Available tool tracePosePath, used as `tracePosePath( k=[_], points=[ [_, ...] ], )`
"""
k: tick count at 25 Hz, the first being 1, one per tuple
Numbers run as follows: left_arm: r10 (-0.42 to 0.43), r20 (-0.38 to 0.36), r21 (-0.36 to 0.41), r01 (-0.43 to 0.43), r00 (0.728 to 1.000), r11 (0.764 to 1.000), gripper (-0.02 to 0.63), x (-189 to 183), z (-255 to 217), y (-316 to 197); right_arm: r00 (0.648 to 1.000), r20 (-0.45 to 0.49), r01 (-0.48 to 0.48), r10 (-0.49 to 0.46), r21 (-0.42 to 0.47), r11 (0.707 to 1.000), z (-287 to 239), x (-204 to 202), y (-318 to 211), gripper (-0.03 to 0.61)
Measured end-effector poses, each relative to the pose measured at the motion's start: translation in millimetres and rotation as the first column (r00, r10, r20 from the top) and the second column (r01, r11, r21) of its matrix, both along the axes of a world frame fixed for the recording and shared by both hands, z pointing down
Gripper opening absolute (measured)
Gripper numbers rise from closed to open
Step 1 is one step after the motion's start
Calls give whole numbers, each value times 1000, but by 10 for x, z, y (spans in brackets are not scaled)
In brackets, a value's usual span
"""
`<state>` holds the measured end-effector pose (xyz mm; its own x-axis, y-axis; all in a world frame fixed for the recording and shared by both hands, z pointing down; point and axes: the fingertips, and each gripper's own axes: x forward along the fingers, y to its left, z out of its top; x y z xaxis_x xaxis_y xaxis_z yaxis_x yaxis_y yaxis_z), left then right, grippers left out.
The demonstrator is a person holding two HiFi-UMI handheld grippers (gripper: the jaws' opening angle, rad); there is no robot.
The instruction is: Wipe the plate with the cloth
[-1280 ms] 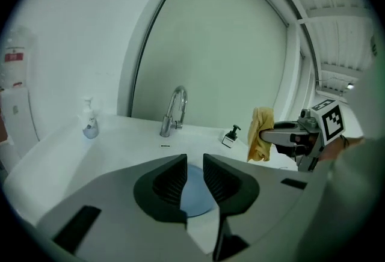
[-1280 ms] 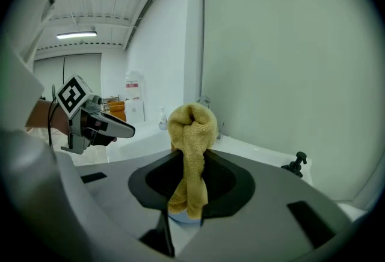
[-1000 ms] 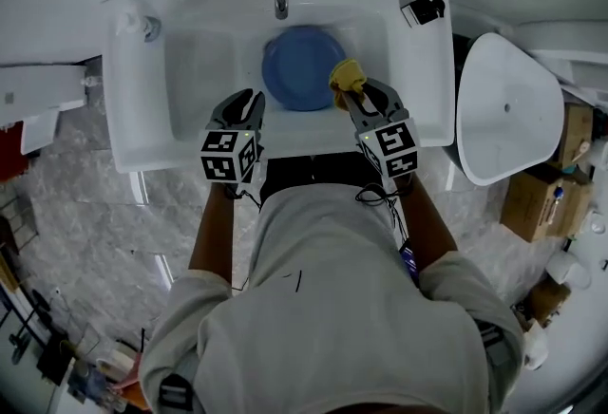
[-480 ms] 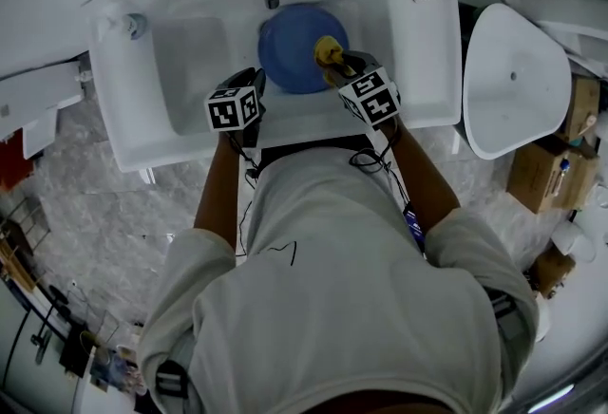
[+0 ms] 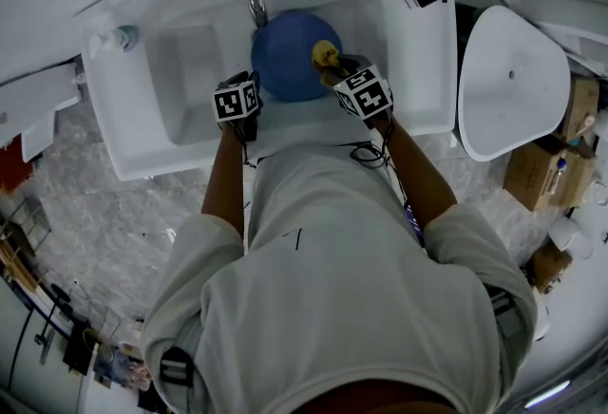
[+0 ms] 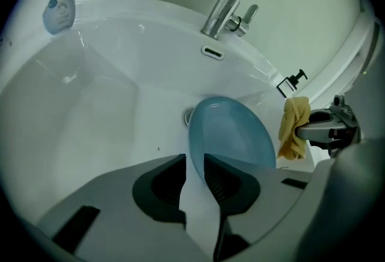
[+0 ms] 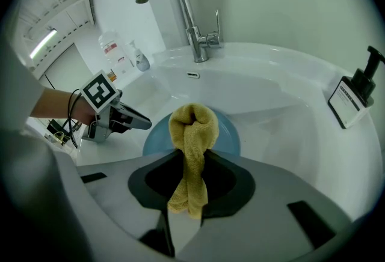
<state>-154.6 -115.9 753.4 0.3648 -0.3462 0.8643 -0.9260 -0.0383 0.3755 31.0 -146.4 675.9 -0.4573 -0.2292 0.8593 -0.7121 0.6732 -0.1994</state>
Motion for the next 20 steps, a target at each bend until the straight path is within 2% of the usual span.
tracePosePath(
  k=[3,7,9,10,14,20],
  points=[
    [-18,-14,-11,18,1000,1000,107,-3,103,-68,1000,-1,-11,11,-12,1000,30,-2,-22,87],
    [-42,-58,-71,38,997,997,104,75,245,-68,1000,-12,-27,27,-25,999,93,21,-72,87],
    [-55,-76,-88,48,996,995,54,92,294,-71,999,-11,-34,34,-31,999,112,12,-90,87],
    [-59,-82,-87,52,995,995,51,93,296,-81,999,-11,-35,35,-33,999,118,7,-92,87],
    [-34,-83,-39,31,996,999,46,101,158,-135,999,-15,-44,43,-34,998,129,26,-93,87],
    [65,-33,53,-64,997,997,44,117,-145,-192,997,-23,-73,72,-24,997,140,80,-164,87]
  ],
)
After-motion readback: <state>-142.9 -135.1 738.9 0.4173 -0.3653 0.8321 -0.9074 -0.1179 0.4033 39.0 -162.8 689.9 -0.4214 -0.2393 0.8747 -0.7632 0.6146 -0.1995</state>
